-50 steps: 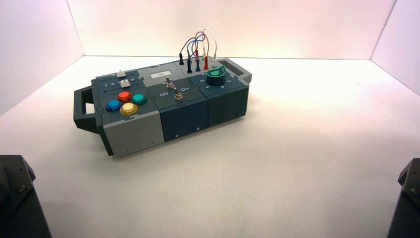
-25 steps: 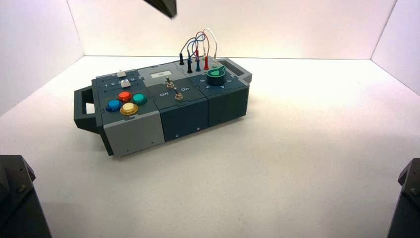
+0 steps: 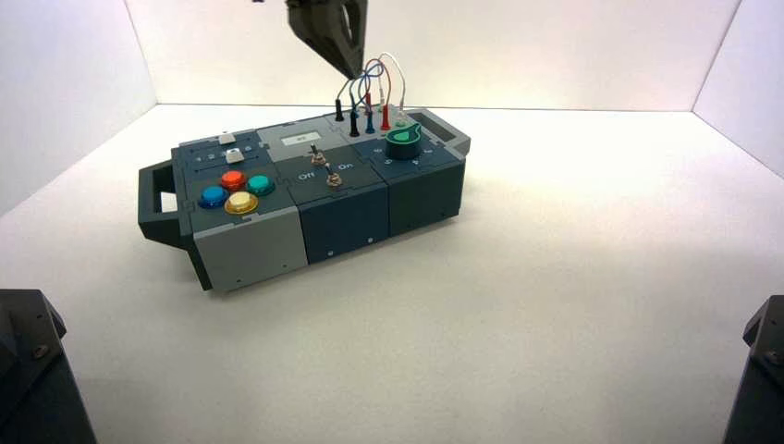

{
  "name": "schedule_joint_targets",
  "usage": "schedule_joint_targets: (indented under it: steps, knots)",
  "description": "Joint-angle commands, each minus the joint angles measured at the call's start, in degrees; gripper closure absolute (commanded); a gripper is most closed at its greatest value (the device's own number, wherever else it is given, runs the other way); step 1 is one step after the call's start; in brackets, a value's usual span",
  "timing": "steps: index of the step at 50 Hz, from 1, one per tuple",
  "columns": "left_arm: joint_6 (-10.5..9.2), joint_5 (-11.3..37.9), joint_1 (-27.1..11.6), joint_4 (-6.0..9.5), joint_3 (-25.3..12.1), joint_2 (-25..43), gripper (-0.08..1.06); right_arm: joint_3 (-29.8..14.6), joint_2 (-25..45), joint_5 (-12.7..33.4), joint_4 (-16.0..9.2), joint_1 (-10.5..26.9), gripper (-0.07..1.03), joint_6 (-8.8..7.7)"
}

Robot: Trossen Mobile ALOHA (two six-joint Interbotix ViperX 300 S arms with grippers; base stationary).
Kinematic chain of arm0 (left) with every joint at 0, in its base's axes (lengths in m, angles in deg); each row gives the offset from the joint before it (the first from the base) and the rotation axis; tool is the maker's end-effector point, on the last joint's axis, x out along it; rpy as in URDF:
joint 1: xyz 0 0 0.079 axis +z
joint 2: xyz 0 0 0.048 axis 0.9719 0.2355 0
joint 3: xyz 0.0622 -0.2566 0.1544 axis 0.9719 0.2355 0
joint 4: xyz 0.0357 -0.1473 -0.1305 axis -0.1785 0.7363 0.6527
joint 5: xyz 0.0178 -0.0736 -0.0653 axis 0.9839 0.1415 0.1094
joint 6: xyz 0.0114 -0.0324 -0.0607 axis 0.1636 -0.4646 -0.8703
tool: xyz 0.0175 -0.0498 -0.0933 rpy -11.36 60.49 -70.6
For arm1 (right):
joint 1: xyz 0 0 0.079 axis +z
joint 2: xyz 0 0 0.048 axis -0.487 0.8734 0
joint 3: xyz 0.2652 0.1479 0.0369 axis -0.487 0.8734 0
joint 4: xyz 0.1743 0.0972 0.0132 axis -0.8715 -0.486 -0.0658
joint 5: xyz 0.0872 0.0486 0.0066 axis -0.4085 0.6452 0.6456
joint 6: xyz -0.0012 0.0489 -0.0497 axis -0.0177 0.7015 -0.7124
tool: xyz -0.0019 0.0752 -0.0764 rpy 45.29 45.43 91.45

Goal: Turn the knob to position 4.

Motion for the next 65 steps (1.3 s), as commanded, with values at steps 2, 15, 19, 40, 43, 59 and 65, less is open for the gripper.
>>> schedule_joint_targets:
  steps: [2, 15, 19, 40, 43, 59, 65]
  knots:
    - [1.41, -0.6, 0.1, -0.62, -5.2, 3.5, 1.01, -0.9, 0.4, -0.5, 0.1, 0.2, 0.98, 0.09]
    - [3.34, -0.2, 0.2, -0.79, -12.9, 12.3, 1.01, -0.9, 0.4, -0.5, 0.0, 0.2, 0.98, 0.18]
    - [3.69, -0.1, 0.6, -1.05, -14.8, 13.9, 1.01, -0.9, 0.1, -0.5, 0.1, 0.2, 0.99, 0.18]
    - [5.80, 2.0, 4.4, -1.23, -20.4, 19.5, 1.01, -0.8, -0.7, -0.6, 0.1, 0.2, 0.99, 0.09]
    - [5.98, 2.2, 4.0, -1.23, -20.9, 20.3, 1.01, -0.9, -0.7, -0.6, 0.1, 0.2, 0.98, 0.09]
    - [6.06, 3.9, 0.7, -0.97, -23.6, 23.0, 1.01, -0.9, -0.7, -0.8, 0.1, 0.2, 0.98, 0.09]
    - [6.15, 4.6, 0.8, -0.88, -24.5, 23.7, 1.01, -0.9, -0.7, -0.8, 0.1, 0.2, 0.98, 0.18]
